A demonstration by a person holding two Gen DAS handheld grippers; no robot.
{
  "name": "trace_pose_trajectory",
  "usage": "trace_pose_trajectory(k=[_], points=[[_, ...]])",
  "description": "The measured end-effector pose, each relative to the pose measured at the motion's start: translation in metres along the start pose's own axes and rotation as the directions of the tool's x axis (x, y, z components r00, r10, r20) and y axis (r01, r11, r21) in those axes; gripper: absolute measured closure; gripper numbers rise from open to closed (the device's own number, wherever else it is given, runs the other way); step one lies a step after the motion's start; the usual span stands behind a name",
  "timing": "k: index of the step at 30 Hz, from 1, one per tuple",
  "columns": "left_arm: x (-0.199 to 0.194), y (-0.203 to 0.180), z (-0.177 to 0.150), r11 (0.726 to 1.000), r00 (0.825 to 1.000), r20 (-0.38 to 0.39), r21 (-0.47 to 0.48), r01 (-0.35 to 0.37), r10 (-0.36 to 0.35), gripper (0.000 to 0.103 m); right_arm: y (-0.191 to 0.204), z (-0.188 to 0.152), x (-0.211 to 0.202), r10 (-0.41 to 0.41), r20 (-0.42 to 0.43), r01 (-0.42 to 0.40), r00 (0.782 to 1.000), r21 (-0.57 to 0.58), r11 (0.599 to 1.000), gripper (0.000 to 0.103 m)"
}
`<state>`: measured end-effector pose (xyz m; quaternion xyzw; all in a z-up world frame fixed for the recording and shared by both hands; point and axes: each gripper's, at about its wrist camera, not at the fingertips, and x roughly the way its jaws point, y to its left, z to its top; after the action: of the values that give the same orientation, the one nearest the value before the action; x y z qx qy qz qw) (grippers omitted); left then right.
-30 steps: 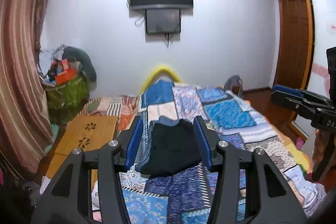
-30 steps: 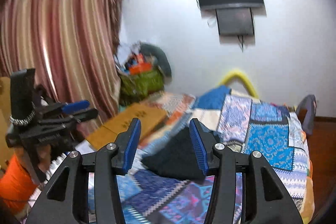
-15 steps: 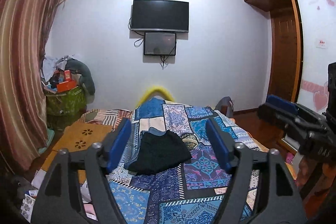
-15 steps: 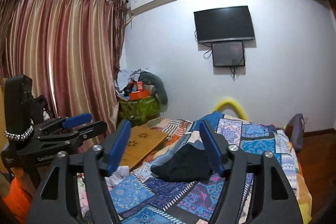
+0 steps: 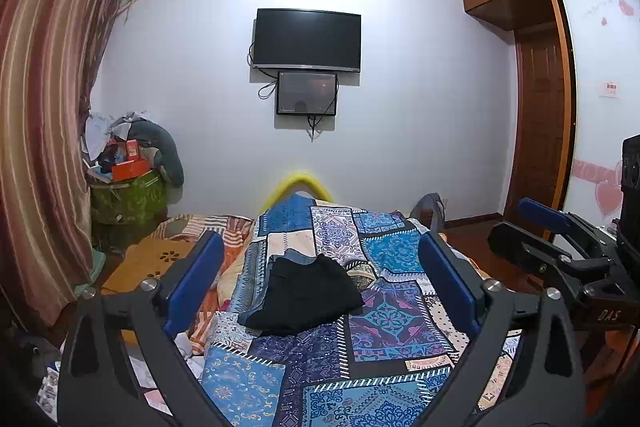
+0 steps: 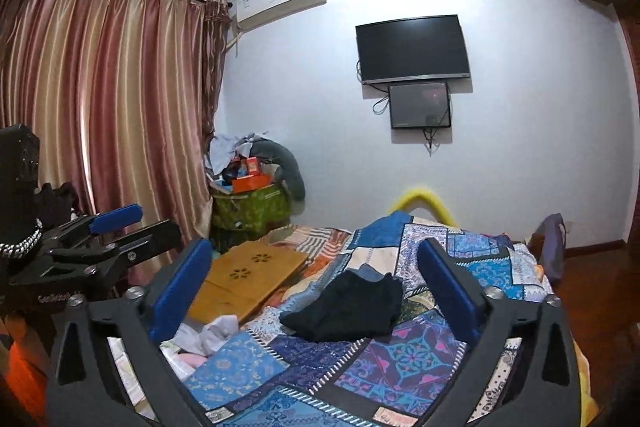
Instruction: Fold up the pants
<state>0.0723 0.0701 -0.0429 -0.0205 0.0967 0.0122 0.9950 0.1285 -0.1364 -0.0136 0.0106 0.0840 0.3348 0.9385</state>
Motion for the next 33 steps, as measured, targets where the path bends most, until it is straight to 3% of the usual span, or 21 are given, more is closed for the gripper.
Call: trace_pose_trajectory(k=[33], points=[[0.006, 0.0, -0.005, 1.0, 1.0, -0.014, -0.007, 0.004, -0.004, 0.001, 0.006, -0.003, -0.013, -0.018, -0.005, 0.018, 1.0, 0.007, 1.0, 0.0]])
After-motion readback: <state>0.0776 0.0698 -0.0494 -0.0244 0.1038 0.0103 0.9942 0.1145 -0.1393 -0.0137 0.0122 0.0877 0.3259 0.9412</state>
